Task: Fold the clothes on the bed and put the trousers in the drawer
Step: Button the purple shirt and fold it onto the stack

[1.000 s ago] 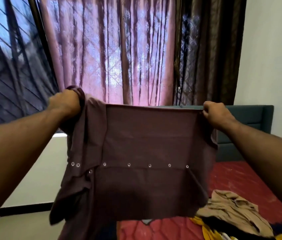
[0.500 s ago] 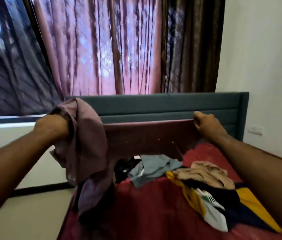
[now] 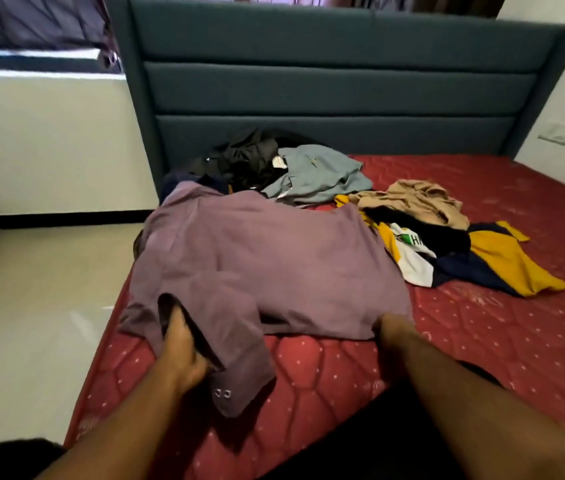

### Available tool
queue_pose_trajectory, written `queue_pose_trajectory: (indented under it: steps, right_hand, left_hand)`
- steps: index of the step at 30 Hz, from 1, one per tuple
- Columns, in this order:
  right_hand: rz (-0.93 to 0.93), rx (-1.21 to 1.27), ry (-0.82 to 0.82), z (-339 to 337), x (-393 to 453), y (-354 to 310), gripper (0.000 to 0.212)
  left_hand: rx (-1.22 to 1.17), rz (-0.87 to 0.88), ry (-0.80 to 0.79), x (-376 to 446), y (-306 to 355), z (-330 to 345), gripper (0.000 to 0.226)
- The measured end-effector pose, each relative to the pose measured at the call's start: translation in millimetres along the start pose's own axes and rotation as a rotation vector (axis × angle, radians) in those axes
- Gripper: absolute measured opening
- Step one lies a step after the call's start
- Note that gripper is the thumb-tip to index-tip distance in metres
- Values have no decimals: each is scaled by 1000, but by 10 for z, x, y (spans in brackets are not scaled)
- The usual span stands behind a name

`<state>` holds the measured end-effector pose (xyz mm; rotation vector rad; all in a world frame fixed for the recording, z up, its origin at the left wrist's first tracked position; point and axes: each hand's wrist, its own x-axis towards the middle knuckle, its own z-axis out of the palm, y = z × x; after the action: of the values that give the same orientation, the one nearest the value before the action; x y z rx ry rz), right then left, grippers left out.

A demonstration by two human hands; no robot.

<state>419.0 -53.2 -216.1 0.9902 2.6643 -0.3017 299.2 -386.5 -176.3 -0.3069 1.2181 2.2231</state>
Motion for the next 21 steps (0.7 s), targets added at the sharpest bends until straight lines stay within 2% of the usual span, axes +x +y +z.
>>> queue_pose_trajectory:
  steps: [2, 4, 7, 8, 9, 10, 12, 14, 15, 16, 17, 18, 19, 21]
  right_hand:
    - [-24, -74, -23, 13, -27, -11, 43]
    - [-29, -117, 12, 1, -26, 5, 42]
    - [-21, -165, 70, 30, -7, 17, 36]
    - [-14, -174, 77, 28, 2, 17, 33]
    - [-11, -180, 86, 8, 4, 12, 32]
    - [-2, -187, 89, 6, 33, -10, 31]
    - [47, -267, 99, -35, 33, -39, 33]
    - [73, -383, 145, -68, 8, -93, 34]
    - [71, -442, 158, -69, -7, -135, 34]
    - [57, -485, 161, -70, -19, -185, 34]
    - [19, -510, 170, -47, -22, -250, 34]
    - [-36, -515, 177, -23, -29, -314, 34]
    - [-105, -502, 173, 11, -21, -369, 34]
    - [-229, -461, 124, 103, -5, -451, 34]
  left_hand:
    - [-174, 29, -22, -12, -217, 125, 74]
    - [-223, -8, 51, -22, -314, 129, 80]
    - [-143, -79, 139, -9, -463, -127, 55]
    - [-66, -98, 168, -22, -530, -230, 42]
    - [43, -71, 270, -32, -594, -363, 33]
    - [172, 4, 447, -19, -620, -529, 31]
    - [526, 222, 817, -90, -578, -710, 29]
    - [925, 463, 975, -179, -399, -695, 22]
    - [1055, 657, 968, -166, -325, -676, 17]
    - [1161, 850, 891, -121, -234, -629, 14]
    - [1229, 962, 745, -36, -133, -574, 13]
    - [1301, 963, 562, 99, -43, -494, 13]
    - [1429, 880, 407, 267, 19, -437, 14]
    - [1780, 652, 209, 594, 51, -354, 28]
